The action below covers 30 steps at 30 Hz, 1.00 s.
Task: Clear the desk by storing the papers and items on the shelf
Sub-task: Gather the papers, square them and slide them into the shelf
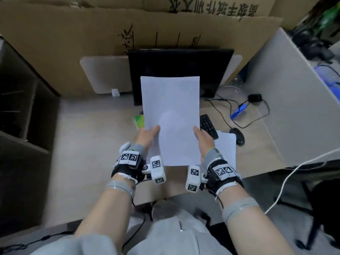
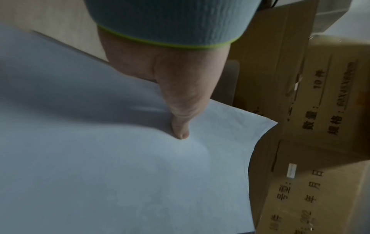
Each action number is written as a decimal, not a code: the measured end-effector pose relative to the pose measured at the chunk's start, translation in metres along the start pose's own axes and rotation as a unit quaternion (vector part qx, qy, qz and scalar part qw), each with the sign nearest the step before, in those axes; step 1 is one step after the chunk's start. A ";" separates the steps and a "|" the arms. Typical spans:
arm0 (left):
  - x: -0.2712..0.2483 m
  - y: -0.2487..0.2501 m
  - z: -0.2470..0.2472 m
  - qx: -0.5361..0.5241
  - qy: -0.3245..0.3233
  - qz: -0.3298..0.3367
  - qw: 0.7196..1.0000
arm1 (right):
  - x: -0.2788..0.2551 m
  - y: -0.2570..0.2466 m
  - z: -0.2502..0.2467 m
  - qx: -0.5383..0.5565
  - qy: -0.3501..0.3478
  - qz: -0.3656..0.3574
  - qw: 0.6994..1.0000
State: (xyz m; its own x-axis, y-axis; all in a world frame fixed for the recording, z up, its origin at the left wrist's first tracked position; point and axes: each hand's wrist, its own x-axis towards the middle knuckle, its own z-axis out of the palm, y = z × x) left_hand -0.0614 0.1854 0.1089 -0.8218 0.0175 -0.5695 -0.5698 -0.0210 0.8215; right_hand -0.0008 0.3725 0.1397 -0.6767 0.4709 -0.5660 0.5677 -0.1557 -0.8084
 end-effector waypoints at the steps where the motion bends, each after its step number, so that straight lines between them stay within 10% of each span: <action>1: -0.004 -0.007 0.011 0.004 -0.022 -0.006 1.000 | -0.001 0.007 -0.014 0.006 0.026 0.025 0.999; 18: -0.002 -0.018 0.152 0.079 0.000 -0.036 0.996 | 0.084 0.091 -0.178 -0.040 0.164 0.142 0.975; 30: 0.002 -0.067 0.205 0.100 0.129 -0.081 0.983 | 0.145 0.131 -0.221 -0.244 0.091 0.311 0.914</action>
State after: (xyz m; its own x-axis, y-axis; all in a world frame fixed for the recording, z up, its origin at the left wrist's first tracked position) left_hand -0.0246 0.3922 0.0579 -0.7087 -0.2500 -0.6597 -0.7021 0.1593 0.6940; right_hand 0.0794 0.6120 -0.0127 -0.0885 0.5667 -0.8191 0.9877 -0.0567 -0.1459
